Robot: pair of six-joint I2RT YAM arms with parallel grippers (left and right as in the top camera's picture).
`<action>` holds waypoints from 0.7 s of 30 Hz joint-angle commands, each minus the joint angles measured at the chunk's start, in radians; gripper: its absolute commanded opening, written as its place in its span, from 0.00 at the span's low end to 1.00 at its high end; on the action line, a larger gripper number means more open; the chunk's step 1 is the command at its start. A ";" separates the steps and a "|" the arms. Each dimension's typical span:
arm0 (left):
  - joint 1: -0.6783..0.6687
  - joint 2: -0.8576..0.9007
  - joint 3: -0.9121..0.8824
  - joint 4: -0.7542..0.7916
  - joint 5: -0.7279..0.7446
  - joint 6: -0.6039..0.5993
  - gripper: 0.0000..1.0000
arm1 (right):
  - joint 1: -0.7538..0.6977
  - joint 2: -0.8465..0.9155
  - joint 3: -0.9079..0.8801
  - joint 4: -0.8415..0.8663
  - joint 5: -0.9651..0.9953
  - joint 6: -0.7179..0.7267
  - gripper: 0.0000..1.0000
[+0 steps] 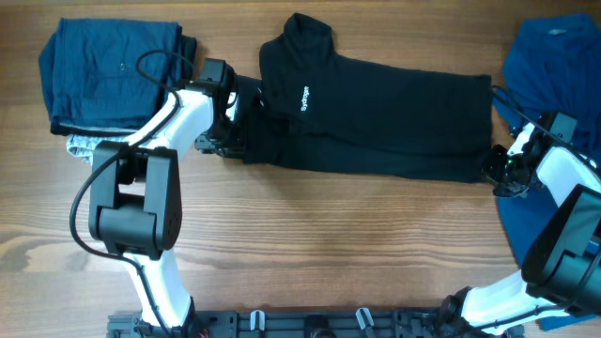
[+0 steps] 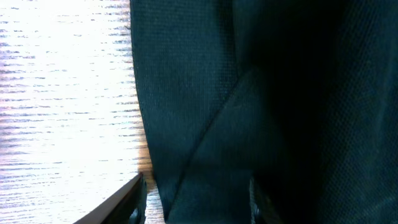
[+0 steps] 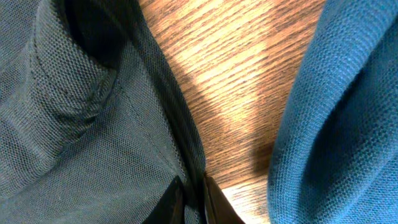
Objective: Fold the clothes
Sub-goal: 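Lay the folded hem onto the upper half and adjust with both grippers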
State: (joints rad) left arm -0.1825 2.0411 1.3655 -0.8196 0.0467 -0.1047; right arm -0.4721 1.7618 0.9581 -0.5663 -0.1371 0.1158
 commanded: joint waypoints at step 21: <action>0.118 0.024 -0.135 0.021 -0.381 -0.219 0.04 | -0.003 0.021 -0.010 0.004 0.036 0.017 0.08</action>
State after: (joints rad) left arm -0.1387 1.9976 1.2827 -0.7887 -0.2466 -0.2985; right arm -0.4721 1.7618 0.9581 -0.5667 -0.1345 0.1238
